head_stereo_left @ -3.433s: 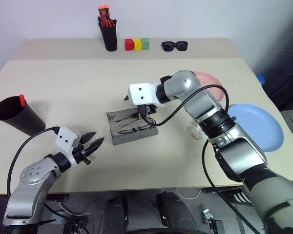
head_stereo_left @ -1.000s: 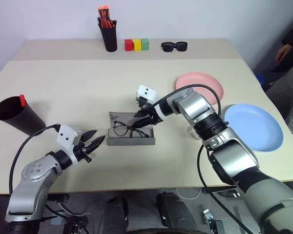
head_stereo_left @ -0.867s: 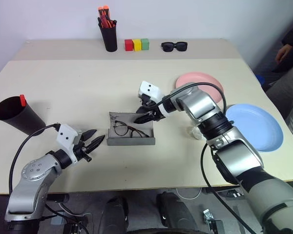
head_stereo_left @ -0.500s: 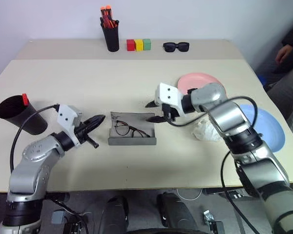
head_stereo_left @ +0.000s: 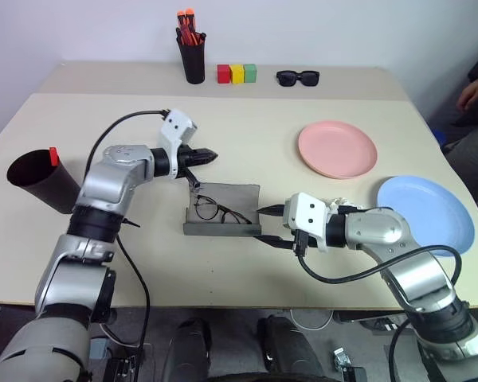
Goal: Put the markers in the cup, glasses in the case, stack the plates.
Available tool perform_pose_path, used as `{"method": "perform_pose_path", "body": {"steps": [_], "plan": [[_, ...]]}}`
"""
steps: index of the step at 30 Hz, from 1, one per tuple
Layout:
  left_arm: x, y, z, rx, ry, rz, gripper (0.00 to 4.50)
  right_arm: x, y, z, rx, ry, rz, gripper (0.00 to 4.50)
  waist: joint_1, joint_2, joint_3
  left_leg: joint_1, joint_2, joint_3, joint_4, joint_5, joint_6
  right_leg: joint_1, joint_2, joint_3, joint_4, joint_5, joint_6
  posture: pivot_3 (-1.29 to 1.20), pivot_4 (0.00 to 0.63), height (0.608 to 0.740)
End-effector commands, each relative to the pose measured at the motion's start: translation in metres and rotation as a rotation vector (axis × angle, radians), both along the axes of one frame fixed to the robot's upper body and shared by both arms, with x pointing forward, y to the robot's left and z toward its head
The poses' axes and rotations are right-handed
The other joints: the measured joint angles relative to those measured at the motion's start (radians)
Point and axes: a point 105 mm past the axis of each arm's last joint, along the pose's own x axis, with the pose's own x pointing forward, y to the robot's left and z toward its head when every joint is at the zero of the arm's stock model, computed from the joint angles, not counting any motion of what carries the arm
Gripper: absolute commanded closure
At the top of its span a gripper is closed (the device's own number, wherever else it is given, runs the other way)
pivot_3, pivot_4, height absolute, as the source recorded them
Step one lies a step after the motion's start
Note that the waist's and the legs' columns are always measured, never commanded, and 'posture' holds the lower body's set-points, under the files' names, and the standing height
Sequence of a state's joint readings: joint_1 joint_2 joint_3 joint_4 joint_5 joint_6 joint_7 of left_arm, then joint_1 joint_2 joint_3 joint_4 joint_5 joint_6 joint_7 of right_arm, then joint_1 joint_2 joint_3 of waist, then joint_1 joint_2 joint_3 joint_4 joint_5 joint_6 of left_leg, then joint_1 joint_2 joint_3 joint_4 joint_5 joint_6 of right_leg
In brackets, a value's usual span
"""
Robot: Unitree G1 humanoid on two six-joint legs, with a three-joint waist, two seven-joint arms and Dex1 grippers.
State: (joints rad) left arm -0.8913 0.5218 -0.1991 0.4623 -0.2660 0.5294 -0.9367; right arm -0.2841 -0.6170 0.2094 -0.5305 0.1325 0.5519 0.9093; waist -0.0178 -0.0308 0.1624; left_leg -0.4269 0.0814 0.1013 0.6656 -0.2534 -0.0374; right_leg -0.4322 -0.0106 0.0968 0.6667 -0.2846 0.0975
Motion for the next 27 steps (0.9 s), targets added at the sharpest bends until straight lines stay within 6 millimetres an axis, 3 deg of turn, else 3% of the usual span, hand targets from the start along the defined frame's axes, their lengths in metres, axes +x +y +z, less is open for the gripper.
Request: {"method": "perform_pose_path", "body": {"steps": [1,7,11,19,23,27], "plan": [[-0.001,-0.006,0.000,0.031,0.033,-0.091,4.48,-0.003,-0.007,0.014,0.024,-0.065,-0.061,2.05,0.001,0.000,0.000,0.000,0.000,0.000,0.000,0.000,0.000,0.000,0.000,0.000,0.000,0.000,0.000,0.00,0.150,0.722],[-0.014,-0.003,-0.014,0.105,0.086,-0.224,4.48,-0.008,-0.012,0.010,0.030,-0.053,-0.102,2.05,0.002,0.000,0.000,-0.001,0.000,0.000,0.000,0.000,0.000,0.000,0.000,0.000,0.000,0.000,0.000,0.00,0.150,0.722],[-0.040,0.001,-0.011,0.092,0.082,-0.360,4.48,-0.002,-0.016,0.009,0.034,-0.049,-0.129,2.05,-0.003,0.000,0.000,0.000,0.001,0.000,0.000,0.000,0.000,0.000,0.000,0.000,0.000,0.000,0.000,0.00,0.150,0.722],[-0.090,0.005,-0.015,0.114,0.067,-0.469,4.48,0.010,-0.019,0.008,0.042,-0.047,-0.149,2.05,0.001,0.000,0.000,0.000,0.001,-0.001,0.001,0.000,0.000,0.001,0.000,0.000,0.000,0.000,0.000,0.00,0.150,0.722],[-0.104,0.009,-0.029,0.187,0.013,-0.472,4.48,0.025,-0.023,0.009,0.042,-0.055,-0.201,2.05,0.002,0.000,0.000,0.000,0.001,-0.001,0.001,0.000,0.001,0.001,0.000,0.000,0.000,0.000,0.000,0.00,0.150,0.722],[-0.093,0.003,-0.010,0.017,-0.111,-0.315,4.48,0.061,-0.042,0.017,0.026,-0.110,-0.394,2.05,0.004,0.000,0.000,0.000,0.001,-0.001,0.002,0.000,0.001,0.001,0.000,0.000,0.000,-0.001,-0.003,0.00,0.150,0.722]]}}
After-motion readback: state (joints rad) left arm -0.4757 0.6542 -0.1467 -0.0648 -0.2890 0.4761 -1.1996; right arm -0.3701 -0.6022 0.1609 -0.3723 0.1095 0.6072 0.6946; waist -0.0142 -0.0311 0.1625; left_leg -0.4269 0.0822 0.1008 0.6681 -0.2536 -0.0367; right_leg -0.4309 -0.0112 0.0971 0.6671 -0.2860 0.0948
